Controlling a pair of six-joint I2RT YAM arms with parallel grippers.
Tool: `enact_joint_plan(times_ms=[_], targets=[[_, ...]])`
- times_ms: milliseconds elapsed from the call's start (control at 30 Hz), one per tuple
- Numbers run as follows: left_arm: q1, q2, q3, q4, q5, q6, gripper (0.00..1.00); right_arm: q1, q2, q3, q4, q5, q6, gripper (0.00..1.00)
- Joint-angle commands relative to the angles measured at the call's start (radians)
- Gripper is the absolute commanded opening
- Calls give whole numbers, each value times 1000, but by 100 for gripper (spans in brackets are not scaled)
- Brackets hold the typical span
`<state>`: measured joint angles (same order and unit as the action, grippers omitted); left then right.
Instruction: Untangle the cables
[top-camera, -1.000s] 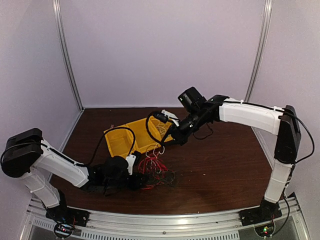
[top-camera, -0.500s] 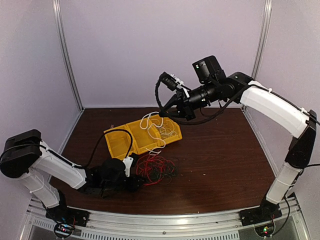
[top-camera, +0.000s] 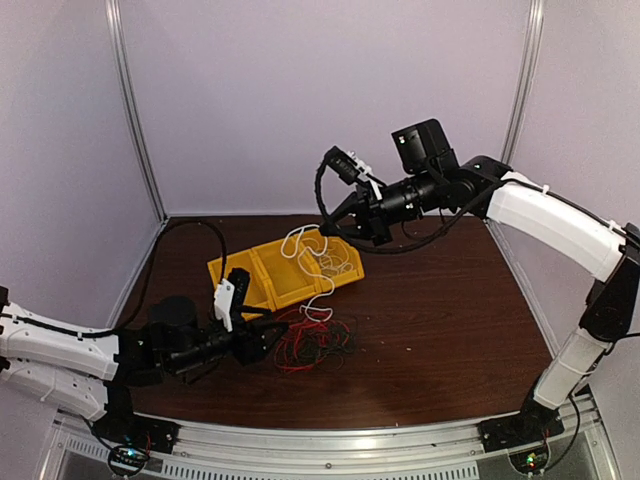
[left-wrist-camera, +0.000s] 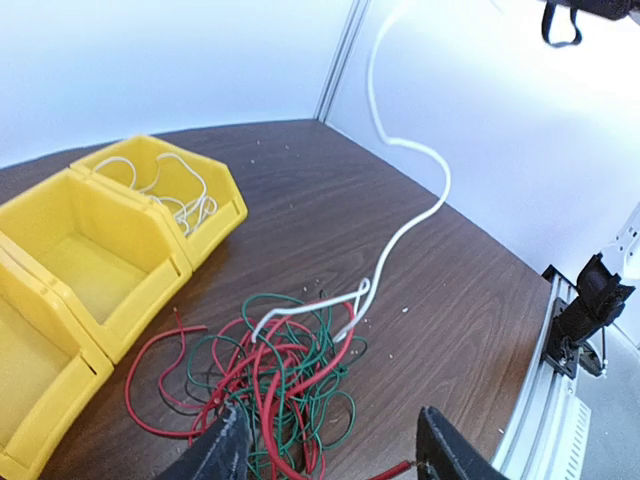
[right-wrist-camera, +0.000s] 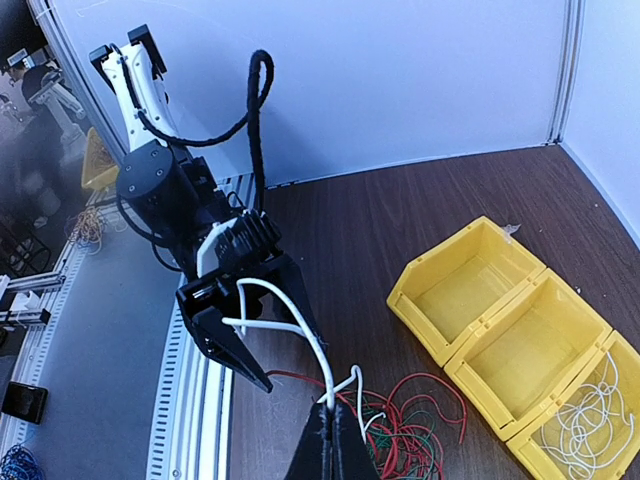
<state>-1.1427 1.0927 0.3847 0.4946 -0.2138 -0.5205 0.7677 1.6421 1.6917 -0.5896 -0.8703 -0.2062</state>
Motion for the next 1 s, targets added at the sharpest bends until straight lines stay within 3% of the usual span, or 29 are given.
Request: enact_joint_plan(times_ms=[0, 267, 467, 700, 800, 967], targets=[[-8, -38, 35, 22, -50, 100, 59, -1, -10, -6, 65, 2, 37, 0], [-8, 149, 172, 183, -12, 246, 60, -1, -11, 12, 71, -9, 58, 0], [-5, 372, 325, 167, -147, 280, 60, -1, -18, 38, 60, -19, 69, 0], [0, 492, 269, 339, -115, 240, 54, -30, -37, 128, 60, -57, 123, 0], [1, 534, 232, 407, -104, 239, 47, -52, -37, 191, 57, -88, 150, 0], [25, 610, 234, 421, -32, 214, 40, -96, -31, 298, 81, -162, 213, 0]])
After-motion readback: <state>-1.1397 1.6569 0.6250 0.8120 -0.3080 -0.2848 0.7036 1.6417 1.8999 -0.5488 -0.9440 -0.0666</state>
